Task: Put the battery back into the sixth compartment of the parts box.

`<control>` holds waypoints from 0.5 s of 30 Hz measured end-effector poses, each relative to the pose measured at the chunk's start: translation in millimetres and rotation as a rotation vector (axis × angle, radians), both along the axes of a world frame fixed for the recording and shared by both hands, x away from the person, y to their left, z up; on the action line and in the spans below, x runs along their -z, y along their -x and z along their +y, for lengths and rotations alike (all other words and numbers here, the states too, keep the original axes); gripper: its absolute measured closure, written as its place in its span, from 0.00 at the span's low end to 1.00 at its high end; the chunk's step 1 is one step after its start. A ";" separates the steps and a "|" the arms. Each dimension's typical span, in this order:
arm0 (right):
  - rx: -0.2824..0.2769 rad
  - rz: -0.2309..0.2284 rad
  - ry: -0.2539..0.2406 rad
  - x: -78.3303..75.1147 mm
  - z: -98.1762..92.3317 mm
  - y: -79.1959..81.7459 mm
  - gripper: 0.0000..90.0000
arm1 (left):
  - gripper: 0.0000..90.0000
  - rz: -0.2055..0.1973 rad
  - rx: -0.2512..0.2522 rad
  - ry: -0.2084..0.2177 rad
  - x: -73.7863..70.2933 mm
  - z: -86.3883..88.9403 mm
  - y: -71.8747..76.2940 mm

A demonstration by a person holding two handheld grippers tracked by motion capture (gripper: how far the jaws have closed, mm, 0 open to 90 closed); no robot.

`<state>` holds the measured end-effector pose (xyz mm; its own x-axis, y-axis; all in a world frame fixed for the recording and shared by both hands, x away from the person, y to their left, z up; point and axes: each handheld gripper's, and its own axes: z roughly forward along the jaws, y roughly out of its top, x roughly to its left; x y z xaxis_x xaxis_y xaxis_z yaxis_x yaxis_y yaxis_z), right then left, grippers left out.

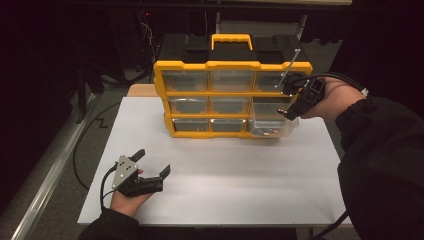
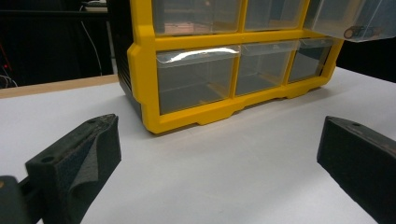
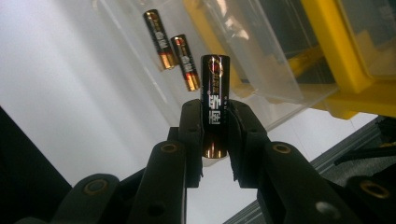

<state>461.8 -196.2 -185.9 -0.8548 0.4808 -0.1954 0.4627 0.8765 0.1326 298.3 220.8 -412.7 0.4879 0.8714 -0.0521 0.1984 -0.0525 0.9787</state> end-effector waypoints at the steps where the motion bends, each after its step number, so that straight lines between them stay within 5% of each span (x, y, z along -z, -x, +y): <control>1: 0.005 -0.002 0.002 -0.1 -0.7 -1.3 0.88 | 0.00 0.000 0.000 0.000 0.0 -0.1 -0.1; 15: 0.026 -0.003 0.006 7.1 1.8 -14.6 0.88 | 0.00 -0.001 0.000 0.001 -0.5 0.8 0.4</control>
